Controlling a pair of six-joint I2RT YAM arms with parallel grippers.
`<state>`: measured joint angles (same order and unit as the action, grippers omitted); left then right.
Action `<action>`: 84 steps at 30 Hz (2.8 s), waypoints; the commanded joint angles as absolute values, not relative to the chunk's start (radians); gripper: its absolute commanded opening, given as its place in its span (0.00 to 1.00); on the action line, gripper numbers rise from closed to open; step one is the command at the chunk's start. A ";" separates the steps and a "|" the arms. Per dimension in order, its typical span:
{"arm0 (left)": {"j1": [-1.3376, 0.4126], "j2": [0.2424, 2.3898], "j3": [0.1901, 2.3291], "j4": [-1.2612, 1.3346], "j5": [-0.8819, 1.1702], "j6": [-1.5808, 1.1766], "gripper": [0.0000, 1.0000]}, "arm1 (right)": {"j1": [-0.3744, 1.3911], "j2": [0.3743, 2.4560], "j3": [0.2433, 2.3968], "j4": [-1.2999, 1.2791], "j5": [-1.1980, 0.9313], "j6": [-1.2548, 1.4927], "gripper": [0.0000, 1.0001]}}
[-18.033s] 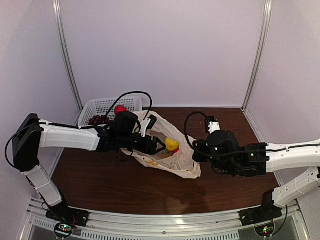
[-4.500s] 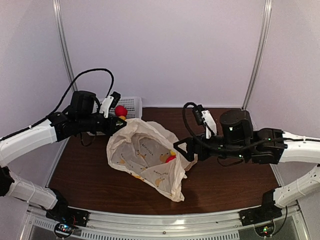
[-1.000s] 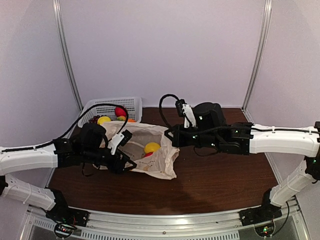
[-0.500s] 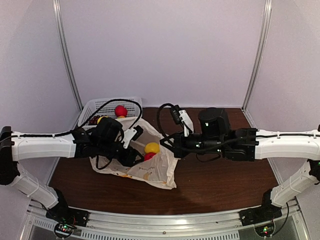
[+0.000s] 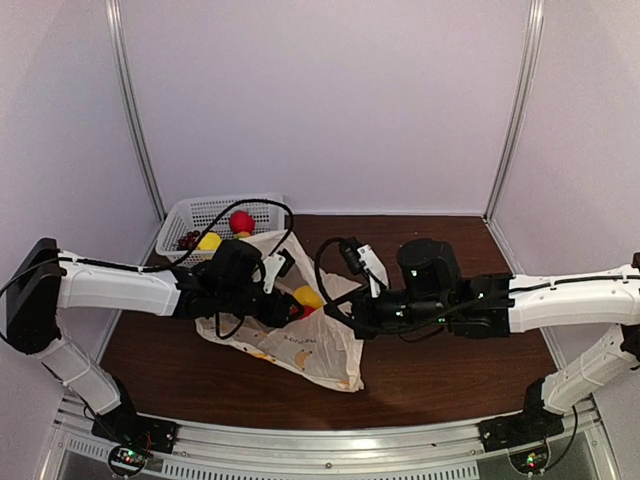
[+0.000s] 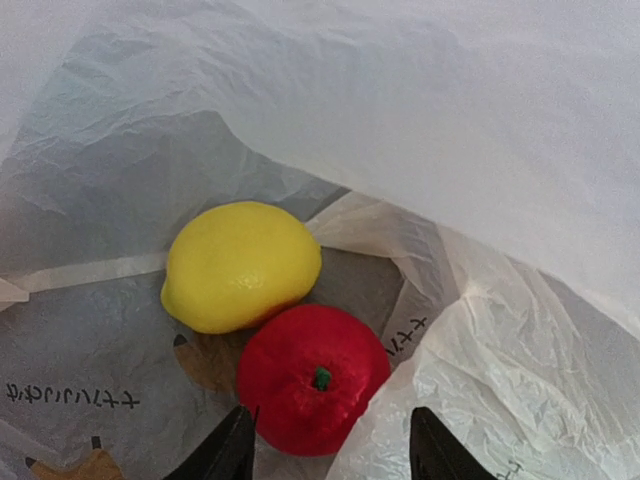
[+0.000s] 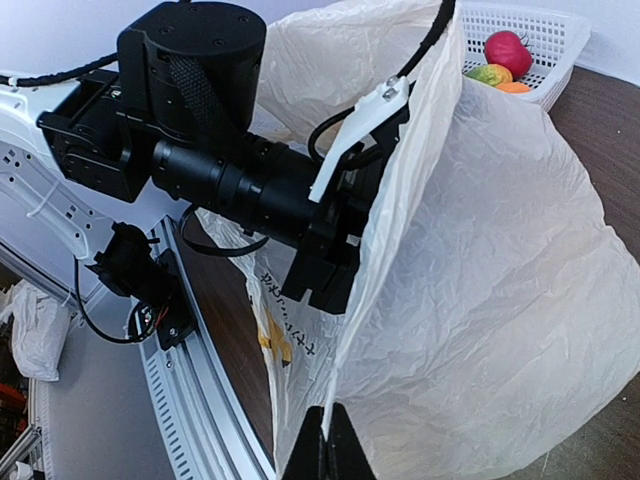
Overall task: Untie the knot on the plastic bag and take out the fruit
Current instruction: Pick up the fake fruit from the takeout bag.
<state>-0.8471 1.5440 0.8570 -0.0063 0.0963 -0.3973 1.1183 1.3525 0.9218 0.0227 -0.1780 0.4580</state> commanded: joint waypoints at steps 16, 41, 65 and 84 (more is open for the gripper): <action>-0.824 1.700 0.899 0.137 0.072 -0.498 0.62 | 1.134 1.382 0.904 0.104 -0.194 0.482 0.00; -0.858 1.777 0.910 0.155 0.199 -0.451 0.85 | 1.132 1.409 0.915 0.116 -0.195 0.479 0.00; -0.868 1.721 0.904 0.150 0.152 -0.463 0.61 | 1.133 1.401 0.904 0.120 -0.172 0.482 0.00; -0.868 1.265 0.738 -0.051 0.254 -0.299 0.61 | 1.114 1.326 0.905 0.052 0.071 0.555 0.00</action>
